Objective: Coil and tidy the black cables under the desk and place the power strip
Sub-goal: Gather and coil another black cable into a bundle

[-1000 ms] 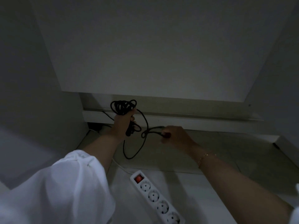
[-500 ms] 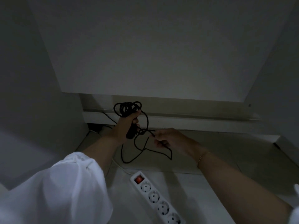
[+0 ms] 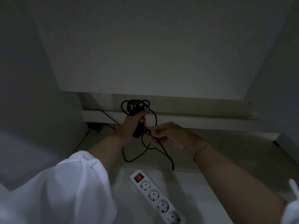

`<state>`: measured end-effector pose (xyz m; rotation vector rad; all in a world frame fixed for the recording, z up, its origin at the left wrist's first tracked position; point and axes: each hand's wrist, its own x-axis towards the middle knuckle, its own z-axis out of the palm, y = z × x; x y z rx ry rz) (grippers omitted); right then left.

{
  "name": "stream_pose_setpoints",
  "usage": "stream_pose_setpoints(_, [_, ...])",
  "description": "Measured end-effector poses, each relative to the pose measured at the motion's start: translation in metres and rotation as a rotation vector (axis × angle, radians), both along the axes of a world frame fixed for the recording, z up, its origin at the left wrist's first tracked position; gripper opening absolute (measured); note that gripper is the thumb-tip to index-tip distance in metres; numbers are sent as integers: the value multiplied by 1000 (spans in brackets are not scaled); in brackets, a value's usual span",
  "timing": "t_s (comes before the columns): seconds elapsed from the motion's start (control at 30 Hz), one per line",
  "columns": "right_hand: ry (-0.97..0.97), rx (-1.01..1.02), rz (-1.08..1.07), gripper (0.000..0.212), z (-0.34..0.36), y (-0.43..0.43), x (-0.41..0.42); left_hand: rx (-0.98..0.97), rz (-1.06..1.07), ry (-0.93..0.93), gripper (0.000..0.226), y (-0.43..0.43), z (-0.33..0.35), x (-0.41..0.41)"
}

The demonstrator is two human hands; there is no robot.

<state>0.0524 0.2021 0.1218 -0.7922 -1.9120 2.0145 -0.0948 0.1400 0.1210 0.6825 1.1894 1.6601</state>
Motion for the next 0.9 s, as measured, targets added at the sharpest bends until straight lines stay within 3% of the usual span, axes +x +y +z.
stream_pose_setpoints(0.2, [-231, 164, -40, 17, -13, 5, 18, 54, 12, -25, 17, -4, 9, -5])
stream_pose_setpoints(0.3, [-277, 137, -114, 27, -23, 7, 27, 14, -51, -29, 14, -9, 8, -14])
stream_pose_setpoints(0.43, [-197, 2, -258, 39, -28, 13, 23, -47, -81, -3, 22, -18, 6, -20])
stream_pose_setpoints(0.57, [-61, -117, -334, 28, -31, 12, 19, -113, -66, 61, 13, -25, 4, -21])
stream_pose_setpoints(0.67, [34, -123, -341, 22, -31, 11, 14, -174, 3, 97, 8, -29, -3, -17])
stream_pose_setpoints(0.9, [126, -159, -290, 24, -29, -2, -9, -230, 113, 148, 22, -24, -20, -7])
